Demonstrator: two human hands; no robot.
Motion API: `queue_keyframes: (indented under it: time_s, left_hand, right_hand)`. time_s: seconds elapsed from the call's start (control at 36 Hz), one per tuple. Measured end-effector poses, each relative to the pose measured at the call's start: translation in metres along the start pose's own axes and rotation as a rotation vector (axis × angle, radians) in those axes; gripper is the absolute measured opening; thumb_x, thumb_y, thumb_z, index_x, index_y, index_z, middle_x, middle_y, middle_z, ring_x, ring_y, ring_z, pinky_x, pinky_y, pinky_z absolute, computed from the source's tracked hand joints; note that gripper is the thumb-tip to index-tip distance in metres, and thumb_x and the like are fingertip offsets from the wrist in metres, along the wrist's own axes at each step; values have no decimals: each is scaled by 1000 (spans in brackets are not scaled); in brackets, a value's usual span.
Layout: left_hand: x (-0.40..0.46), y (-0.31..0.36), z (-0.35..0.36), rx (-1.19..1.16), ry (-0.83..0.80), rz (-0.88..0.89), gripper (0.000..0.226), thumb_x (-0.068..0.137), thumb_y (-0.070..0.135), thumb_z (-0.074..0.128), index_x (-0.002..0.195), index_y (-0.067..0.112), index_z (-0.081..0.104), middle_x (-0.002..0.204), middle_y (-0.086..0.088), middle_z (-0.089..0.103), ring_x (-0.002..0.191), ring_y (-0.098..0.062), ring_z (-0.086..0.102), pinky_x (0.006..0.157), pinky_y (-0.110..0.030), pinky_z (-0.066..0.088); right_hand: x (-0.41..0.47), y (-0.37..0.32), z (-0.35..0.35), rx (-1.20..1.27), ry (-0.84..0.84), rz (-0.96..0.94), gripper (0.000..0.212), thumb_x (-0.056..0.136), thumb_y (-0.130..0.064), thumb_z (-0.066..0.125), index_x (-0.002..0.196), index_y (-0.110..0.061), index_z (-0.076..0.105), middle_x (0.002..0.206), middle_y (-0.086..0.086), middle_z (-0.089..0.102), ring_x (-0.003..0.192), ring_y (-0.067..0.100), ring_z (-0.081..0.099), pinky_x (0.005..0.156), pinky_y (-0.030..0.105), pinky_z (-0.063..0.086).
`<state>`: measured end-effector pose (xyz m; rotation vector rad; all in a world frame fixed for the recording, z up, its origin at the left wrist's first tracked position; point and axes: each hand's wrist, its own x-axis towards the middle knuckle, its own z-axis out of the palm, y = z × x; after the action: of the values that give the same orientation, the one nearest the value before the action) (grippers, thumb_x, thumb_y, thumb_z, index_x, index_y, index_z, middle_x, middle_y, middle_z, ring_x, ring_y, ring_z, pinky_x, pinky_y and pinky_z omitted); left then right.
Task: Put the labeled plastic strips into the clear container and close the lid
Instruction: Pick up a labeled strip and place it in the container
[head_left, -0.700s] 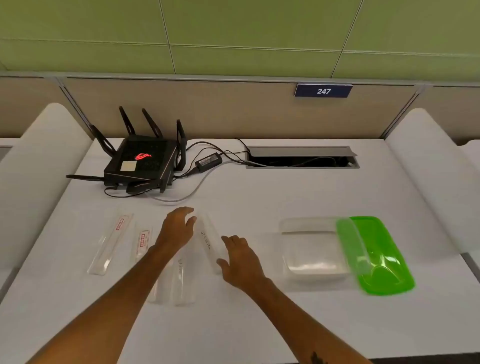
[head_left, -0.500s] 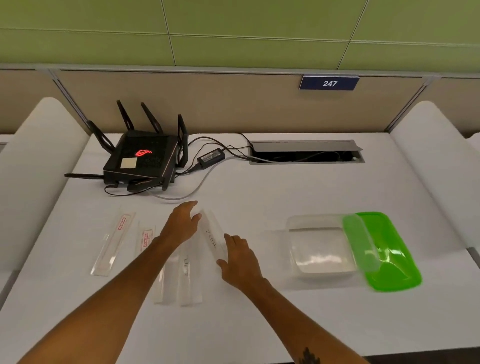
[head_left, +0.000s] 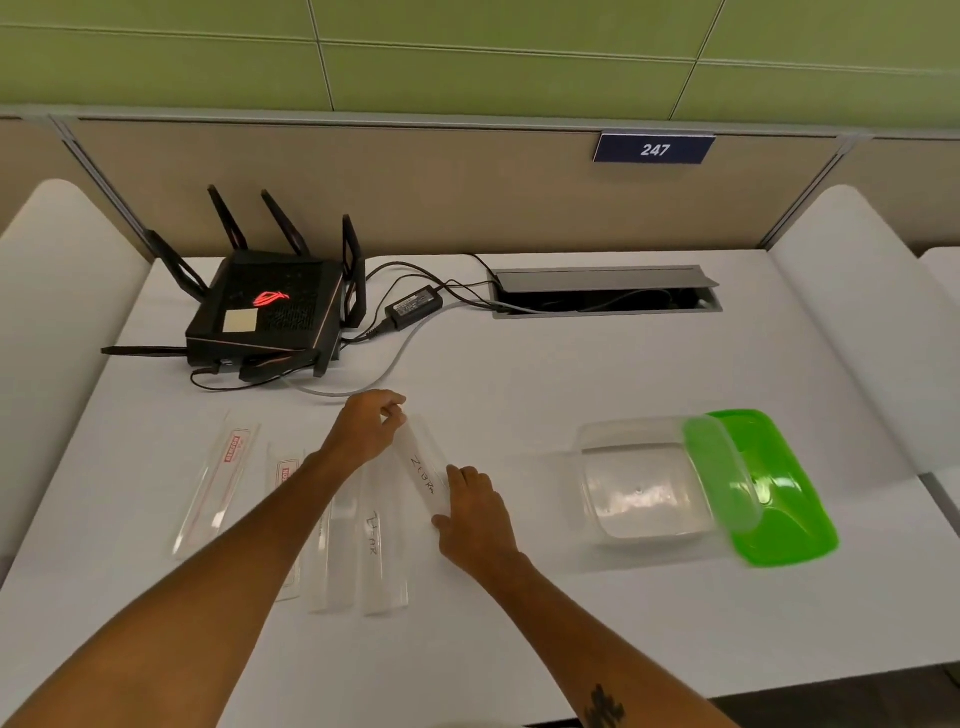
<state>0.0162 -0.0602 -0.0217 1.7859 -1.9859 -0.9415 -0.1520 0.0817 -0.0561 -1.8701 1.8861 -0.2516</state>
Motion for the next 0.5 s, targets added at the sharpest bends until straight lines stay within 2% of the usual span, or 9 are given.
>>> queue_keyframes:
  time_s: [0.14, 0.19, 0.31, 0.5]
  left_hand:
    - [4, 3, 4, -21, -22, -44, 29, 96, 11, 68, 125, 8, 69, 115, -9, 72, 98, -19, 65, 80, -19, 51]
    - [4, 5, 5, -45, -11, -60, 28, 95, 9, 69, 122, 9, 70, 102, -3, 70, 92, -17, 66, 71, -10, 48]
    - [1, 9, 3, -71, -11, -54, 26, 91, 8, 74, 117, 8, 72, 83, 10, 65, 74, 2, 61, 58, 0, 43]
    - [-9, 20, 1, -74, 24, -25, 27, 87, 9, 79, 113, 11, 74, 81, 13, 66, 74, 1, 63, 53, 2, 45]
  right_hand:
    - [1, -1, 1, -8, 8, 8, 58, 85, -34, 74, 132, -18, 45, 121, 4, 57, 108, 23, 56, 84, 34, 54]
    - [1, -1, 1, -2, 9, 17, 58, 85, -35, 74, 132, -18, 45, 121, 4, 57, 107, 23, 56, 83, 33, 53]
    - [1, 1, -1, -16, 2, 40, 59, 86, -39, 73, 133, -17, 47, 121, 4, 57, 108, 22, 55, 86, 33, 54]
    - [-2, 1, -8, -48, 21, 38, 58, 86, -43, 73, 129, -14, 48, 118, 5, 58, 103, 23, 58, 81, 35, 56]
